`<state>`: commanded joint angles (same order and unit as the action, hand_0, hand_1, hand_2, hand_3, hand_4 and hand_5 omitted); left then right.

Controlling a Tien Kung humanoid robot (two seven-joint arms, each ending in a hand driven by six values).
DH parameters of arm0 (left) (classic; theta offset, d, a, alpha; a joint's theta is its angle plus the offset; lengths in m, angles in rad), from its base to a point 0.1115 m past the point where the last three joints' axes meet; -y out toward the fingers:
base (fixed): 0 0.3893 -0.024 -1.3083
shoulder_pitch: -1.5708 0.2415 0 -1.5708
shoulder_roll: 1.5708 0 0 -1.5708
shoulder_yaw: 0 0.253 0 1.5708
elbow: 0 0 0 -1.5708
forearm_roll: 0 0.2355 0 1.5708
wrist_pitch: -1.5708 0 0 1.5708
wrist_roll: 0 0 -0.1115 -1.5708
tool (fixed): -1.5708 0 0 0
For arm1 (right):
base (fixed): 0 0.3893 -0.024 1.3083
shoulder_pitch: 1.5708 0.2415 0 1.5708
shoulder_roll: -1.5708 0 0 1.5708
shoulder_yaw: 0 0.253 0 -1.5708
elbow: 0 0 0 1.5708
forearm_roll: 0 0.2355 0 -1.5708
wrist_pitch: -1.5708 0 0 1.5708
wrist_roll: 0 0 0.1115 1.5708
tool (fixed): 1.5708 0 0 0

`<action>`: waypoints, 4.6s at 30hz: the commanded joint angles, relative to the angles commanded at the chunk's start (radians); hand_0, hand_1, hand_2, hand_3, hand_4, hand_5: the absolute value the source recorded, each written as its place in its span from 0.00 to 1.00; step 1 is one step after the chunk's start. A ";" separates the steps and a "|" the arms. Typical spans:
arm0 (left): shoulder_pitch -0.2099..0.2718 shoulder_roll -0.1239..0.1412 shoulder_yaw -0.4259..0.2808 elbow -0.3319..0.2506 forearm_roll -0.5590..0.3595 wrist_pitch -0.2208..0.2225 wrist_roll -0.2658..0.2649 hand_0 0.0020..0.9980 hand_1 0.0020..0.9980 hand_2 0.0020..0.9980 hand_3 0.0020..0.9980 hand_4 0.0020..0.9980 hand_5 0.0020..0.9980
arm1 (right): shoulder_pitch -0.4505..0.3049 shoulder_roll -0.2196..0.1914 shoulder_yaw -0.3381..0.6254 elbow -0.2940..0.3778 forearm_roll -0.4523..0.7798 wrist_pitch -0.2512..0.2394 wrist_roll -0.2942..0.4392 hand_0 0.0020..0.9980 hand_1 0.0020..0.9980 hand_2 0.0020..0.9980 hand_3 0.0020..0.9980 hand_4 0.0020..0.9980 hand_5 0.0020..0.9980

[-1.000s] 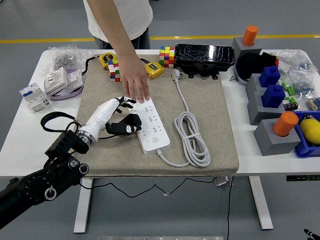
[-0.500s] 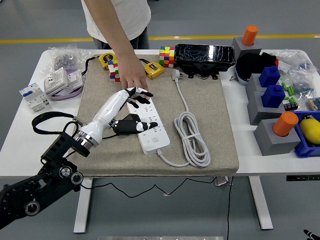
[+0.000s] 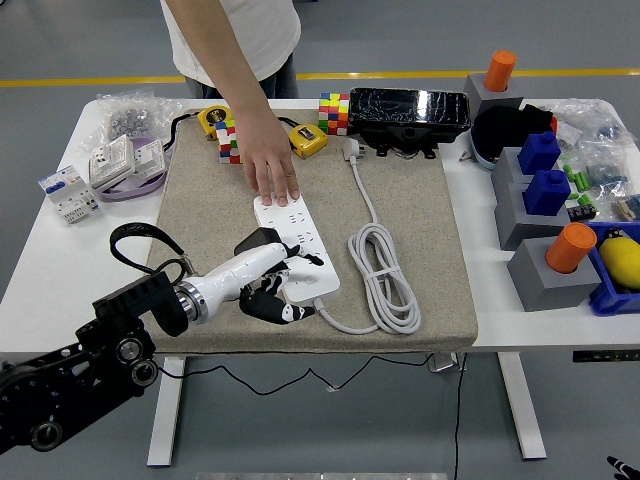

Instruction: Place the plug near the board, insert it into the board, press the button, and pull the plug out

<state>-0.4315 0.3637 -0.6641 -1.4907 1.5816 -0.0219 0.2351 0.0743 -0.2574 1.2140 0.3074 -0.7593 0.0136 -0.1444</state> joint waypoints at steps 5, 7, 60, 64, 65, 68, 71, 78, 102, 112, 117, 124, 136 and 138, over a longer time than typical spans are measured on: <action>-0.005 -0.003 0.013 0.010 0.010 -0.032 0.033 0.11 0.03 0.09 0.89 0.77 0.11 | 0.000 0.000 -0.006 0.000 0.002 0.000 0.000 0.57 0.63 0.61 0.54 0.89 0.41; -0.008 -0.006 0.019 0.017 0.010 -0.039 0.041 0.11 0.02 0.09 0.81 0.75 0.08 | 0.000 -0.001 -0.007 0.000 0.002 0.001 0.000 0.57 0.63 0.61 0.54 0.88 0.41; -0.027 -0.053 0.018 0.107 0.023 -0.006 0.042 0.11 0.02 0.09 0.76 0.71 0.04 | -0.009 0.003 0.019 0.000 -0.002 0.000 -0.001 0.57 0.63 0.61 0.54 0.89 0.41; -0.022 -0.052 0.008 0.096 -0.002 0.008 0.015 0.11 0.02 0.09 0.76 0.71 0.04 | -0.009 0.004 0.020 0.002 -0.002 0.000 -0.001 0.57 0.63 0.61 0.54 0.89 0.41; -0.020 -0.052 0.003 0.093 -0.021 0.023 -0.004 0.11 0.02 0.09 0.76 0.71 0.04 | -0.009 0.004 0.019 0.002 -0.002 0.000 -0.001 0.57 0.63 0.61 0.54 0.89 0.41; -0.018 -0.052 -0.008 0.094 -0.046 0.071 -0.047 0.11 0.02 0.09 0.74 0.73 0.05 | -0.009 0.005 0.018 0.002 -0.002 0.000 -0.001 0.57 0.63 0.61 0.54 0.89 0.41; -0.017 -0.051 -0.019 0.100 -0.056 0.131 -0.095 0.11 0.02 0.09 0.74 0.73 0.05 | -0.009 0.005 0.018 0.001 -0.002 0.000 -0.001 0.57 0.63 0.61 0.54 0.89 0.41; -0.017 -0.051 -0.035 0.150 -0.069 0.365 -0.236 0.18 0.08 0.17 0.71 0.80 0.11 | -0.007 0.002 0.014 0.001 0.001 0.000 -0.001 0.57 0.63 0.61 0.54 0.89 0.41; -0.006 -0.067 -0.033 0.252 0.046 0.423 -0.087 0.50 0.63 0.56 0.58 0.91 0.20 | -0.009 0.004 0.019 0.001 0.000 -0.001 0.000 0.57 0.63 0.61 0.54 0.89 0.41; -0.007 -0.068 -0.031 0.253 0.045 0.424 -0.095 0.47 0.60 0.54 0.58 0.90 0.18 | -0.011 0.002 0.017 0.002 0.000 -0.001 0.000 0.57 0.63 0.61 0.54 0.89 0.41; -0.006 -0.070 -0.030 0.253 0.040 0.424 -0.099 0.47 0.59 0.55 0.57 0.90 0.18 | -0.011 0.004 0.020 0.002 0.000 -0.001 0.000 0.57 0.63 0.61 0.54 0.89 0.41; -0.007 -0.071 -0.034 0.247 0.036 0.428 -0.113 0.47 0.59 0.55 0.57 0.90 0.18 | -0.013 0.006 0.022 0.000 0.000 -0.001 0.000 0.57 0.63 0.61 0.54 0.89 0.41; -0.004 -0.061 -0.040 0.205 0.041 0.433 -0.132 0.46 0.60 0.56 0.57 0.89 0.16 | -0.007 0.006 0.016 0.003 0.001 -0.001 0.000 0.57 0.63 0.61 0.54 0.88 0.41; 0.001 -0.056 -0.041 0.200 0.045 0.434 -0.130 0.46 0.60 0.56 0.57 0.89 0.16 | -0.007 0.004 0.016 0.005 0.000 -0.001 0.001 0.57 0.63 0.61 0.54 0.88 0.41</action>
<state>-0.4309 0.3076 -0.7053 -1.2910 1.6267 0.4116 0.1051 0.0675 -0.2530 1.2298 0.3122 -0.7589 0.0123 -0.1437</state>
